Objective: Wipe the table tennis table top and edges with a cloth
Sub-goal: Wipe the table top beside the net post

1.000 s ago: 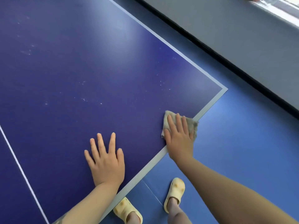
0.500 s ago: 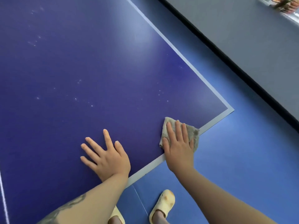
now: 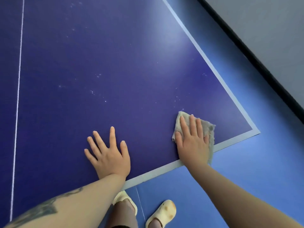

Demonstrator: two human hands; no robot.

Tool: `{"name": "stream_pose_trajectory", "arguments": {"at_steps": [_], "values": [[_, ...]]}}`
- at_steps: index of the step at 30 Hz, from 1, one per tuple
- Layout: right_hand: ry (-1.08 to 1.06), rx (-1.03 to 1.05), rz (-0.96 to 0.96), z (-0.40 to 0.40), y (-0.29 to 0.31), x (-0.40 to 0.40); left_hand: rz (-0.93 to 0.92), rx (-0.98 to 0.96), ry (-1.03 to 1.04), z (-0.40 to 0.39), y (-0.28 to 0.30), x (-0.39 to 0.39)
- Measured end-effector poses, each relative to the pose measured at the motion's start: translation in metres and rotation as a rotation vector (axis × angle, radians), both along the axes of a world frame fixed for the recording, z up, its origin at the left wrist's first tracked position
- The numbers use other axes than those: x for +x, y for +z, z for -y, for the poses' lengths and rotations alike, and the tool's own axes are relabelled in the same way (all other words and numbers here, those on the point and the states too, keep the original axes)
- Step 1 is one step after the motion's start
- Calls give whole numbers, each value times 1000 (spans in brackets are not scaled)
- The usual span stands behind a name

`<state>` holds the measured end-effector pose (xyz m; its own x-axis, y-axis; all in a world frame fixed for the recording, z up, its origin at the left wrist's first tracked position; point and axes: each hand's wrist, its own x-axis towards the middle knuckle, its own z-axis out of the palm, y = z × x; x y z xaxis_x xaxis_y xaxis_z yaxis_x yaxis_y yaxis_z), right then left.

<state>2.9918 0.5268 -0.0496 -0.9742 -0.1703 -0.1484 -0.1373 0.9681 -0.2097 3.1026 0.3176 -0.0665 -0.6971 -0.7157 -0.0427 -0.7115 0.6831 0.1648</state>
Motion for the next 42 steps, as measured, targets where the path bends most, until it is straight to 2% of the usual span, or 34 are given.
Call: {"name": "stream_pose_trajectory", "arguments": {"at_steps": [2,5,7,9,11,13,15,16,18,20,22,24,25,28,29,31,34,38,40,42], "values": [[-33,-3,-48,3,-4,41,6,-7,7,0,-1,1],[247,-46,-89,40,-6,70,17,-12,14,-2,-2,0],[475,-49,-101,65,-5,46,10,-14,19,-1,-2,-1],[558,-56,-67,75,-3,4,1,-8,23,0,-2,-2],[400,-33,-12,59,-3,-36,-2,4,20,0,-2,-2],[77,25,26,21,-2,-53,-2,5,19,-1,-2,-2],[-249,-15,53,-14,1,-38,0,8,14,-1,1,-1],[-325,-36,37,-19,1,-22,-4,9,15,-1,2,-1],[-273,-55,-67,-2,-4,17,1,14,16,-1,3,-1],[-44,-91,-101,32,-8,44,4,23,13,-1,4,-2],[273,-97,-50,53,-7,37,19,16,17,-2,4,-1],[410,-88,-29,41,-2,0,30,11,9,-2,4,-1],[345,-62,-24,24,-1,-18,23,16,10,-1,4,0],[-172,-35,48,-42,2,-36,8,27,12,-1,4,0],[-251,-28,33,-55,2,-26,6,23,10,-2,4,0],[-139,13,-74,-47,-3,15,8,18,7,-3,4,-1],[297,-31,-98,10,-7,60,11,-1,4,-3,4,-2],[697,-61,-20,83,5,17,28,-8,0,-2,2,-2],[686,-30,80,90,8,-24,13,-6,4,-1,1,-1],[460,10,86,73,8,-52,2,-7,2,-1,1,-2]]}}
